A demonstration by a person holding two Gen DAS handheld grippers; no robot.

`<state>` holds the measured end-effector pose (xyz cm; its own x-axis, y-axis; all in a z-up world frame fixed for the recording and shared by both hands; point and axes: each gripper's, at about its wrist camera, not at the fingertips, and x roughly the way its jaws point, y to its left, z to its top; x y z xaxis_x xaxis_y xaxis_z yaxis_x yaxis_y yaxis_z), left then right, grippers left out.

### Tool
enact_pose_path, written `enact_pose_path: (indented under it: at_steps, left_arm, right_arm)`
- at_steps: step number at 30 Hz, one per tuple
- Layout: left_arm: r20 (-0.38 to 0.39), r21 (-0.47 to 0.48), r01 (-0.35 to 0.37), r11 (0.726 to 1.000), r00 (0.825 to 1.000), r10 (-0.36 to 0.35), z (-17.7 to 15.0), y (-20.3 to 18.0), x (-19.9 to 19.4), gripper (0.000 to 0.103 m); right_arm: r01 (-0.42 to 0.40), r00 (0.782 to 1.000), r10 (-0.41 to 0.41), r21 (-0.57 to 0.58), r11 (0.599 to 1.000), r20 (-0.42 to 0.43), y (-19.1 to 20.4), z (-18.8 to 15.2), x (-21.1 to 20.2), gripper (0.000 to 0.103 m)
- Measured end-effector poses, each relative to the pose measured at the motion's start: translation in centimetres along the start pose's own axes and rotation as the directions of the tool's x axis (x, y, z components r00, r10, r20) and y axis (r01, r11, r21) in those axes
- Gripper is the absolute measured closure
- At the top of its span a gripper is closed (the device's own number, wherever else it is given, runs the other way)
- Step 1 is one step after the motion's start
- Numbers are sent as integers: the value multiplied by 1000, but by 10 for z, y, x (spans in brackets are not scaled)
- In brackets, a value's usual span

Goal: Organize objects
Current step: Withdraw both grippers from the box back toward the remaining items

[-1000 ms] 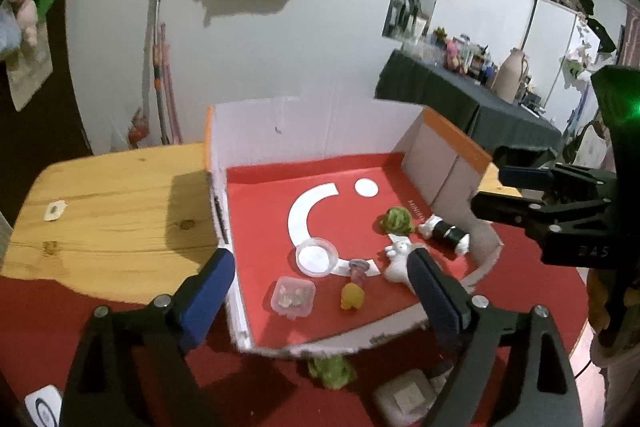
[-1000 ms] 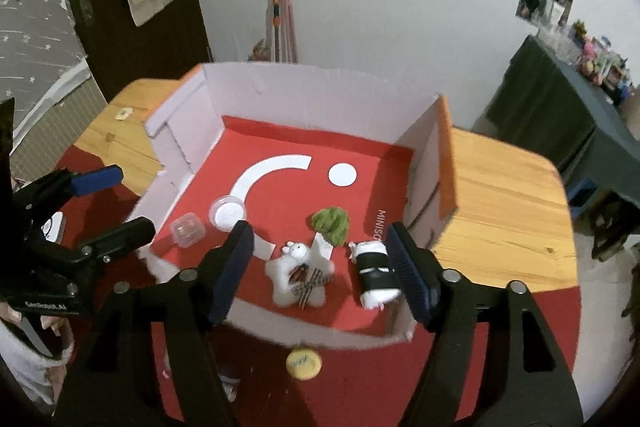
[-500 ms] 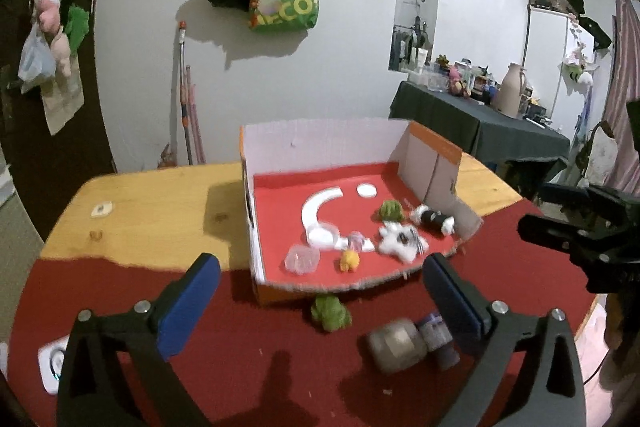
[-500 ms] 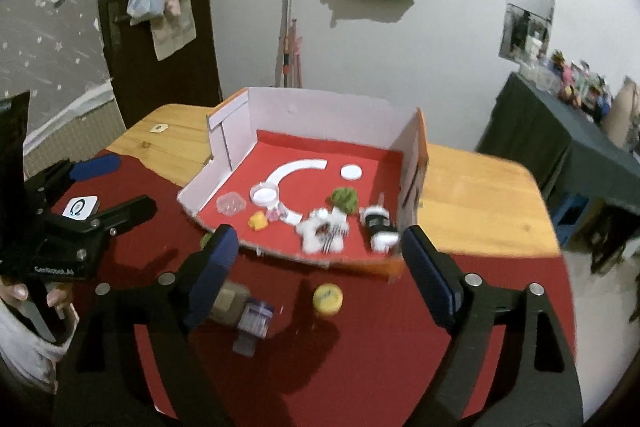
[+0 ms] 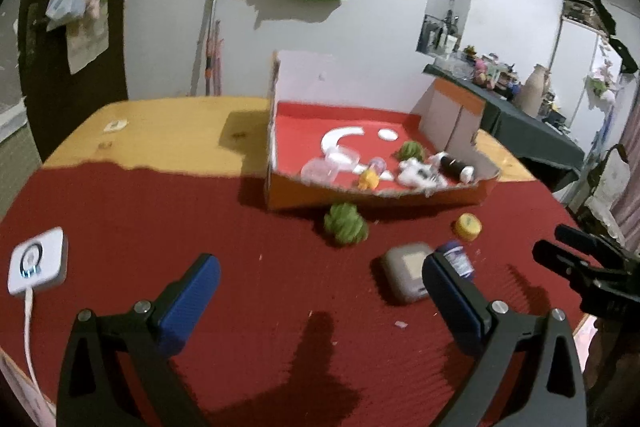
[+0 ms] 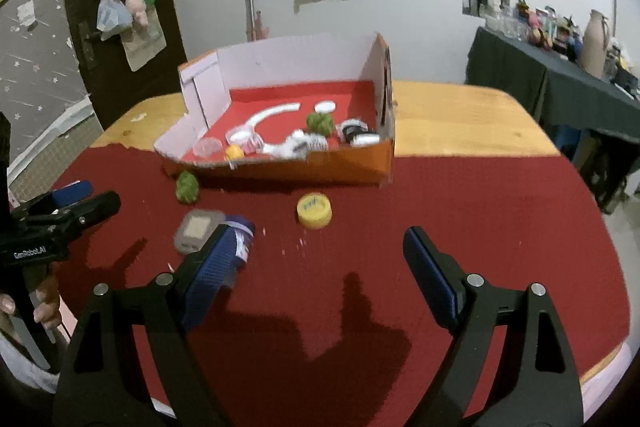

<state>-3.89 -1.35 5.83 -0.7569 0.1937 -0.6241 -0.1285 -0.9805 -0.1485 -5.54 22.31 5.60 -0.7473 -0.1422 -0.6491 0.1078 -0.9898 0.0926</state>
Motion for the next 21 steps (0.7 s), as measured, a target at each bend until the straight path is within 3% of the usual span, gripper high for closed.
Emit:
enact_pose_path:
  at_steps: [4,15,21]
  left_arm:
    - [-56,-2,2,1000,998,-2,-9,3,15,0]
    - [-75,-41,-6,999,997,3,-7,21,21,0]
    - [-98,-55,14,998,995,-19,-5,24,24,0]
  right_arm:
    - [-7,999,6,-4,1000,-44,5,-10,15,17]
    - [-95,989,86,-69,993,-117,37,-12,38,17]
    - [-48,986,28,-116,992,-165,46,-14,55,17]
